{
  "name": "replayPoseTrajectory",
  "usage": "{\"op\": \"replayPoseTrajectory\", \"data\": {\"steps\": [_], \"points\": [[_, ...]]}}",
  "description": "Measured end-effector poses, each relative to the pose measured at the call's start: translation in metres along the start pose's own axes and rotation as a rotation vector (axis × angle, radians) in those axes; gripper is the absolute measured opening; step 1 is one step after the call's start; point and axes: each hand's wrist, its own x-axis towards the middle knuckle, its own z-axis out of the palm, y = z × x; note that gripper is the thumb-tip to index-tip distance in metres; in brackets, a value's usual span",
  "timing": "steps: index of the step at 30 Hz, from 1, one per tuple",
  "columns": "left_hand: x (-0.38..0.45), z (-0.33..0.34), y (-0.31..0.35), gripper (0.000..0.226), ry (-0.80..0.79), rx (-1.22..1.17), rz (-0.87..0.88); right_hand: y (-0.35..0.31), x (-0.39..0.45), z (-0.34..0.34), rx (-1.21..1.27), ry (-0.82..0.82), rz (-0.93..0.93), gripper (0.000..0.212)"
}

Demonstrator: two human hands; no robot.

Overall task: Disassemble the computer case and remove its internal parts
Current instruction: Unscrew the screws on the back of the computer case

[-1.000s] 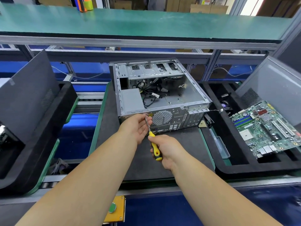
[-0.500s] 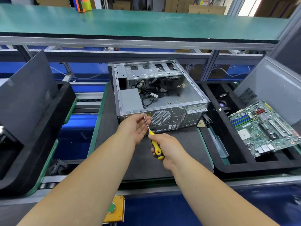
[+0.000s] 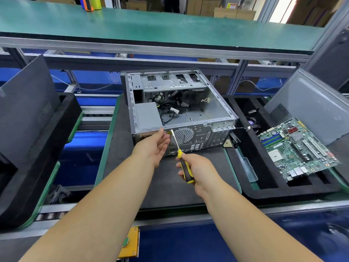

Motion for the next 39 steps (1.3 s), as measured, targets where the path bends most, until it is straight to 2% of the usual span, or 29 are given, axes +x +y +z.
{"op": "replayPoseTrajectory", "data": {"steps": [5, 8, 12, 22, 27, 30, 34, 39], "points": [[-0.013, 0.0, -0.007, 0.013, -0.106, 0.126, 0.007, -0.005, -0.001, -0.012, 0.178, 0.012, -0.109, 0.022], [-0.026, 0.003, -0.017, 0.017, -0.221, 0.31, -0.002, -0.005, -0.002, -0.024, 0.051, 0.044, -0.29, 0.006], [-0.037, 0.015, -0.026, 0.022, -0.239, 0.483, 0.055, -0.009, -0.004, -0.043, -0.03, -0.031, -0.393, 0.013], [-0.033, 0.076, -0.06, 0.019, -0.266, 0.504, -0.01, -0.022, 0.021, -0.123, -0.114, -0.138, -0.395, 0.008], [-0.025, 0.125, -0.086, 0.022, -0.296, 0.5, -0.085, -0.034, 0.035, -0.179, -0.133, -0.124, -0.411, 0.011], [-0.019, 0.154, -0.101, 0.033, -0.283, 0.524, -0.094, -0.042, 0.048, -0.213, -0.144, -0.036, -0.389, 0.01], [-0.01, 0.183, -0.112, 0.036, -0.23, 0.638, 0.017, -0.048, 0.071, -0.259, -0.197, 0.147, -0.344, 0.004], [-0.007, 0.199, -0.113, 0.025, -0.221, 0.786, 0.242, -0.047, 0.098, -0.296, -0.258, 0.164, -0.247, 0.008]]}}
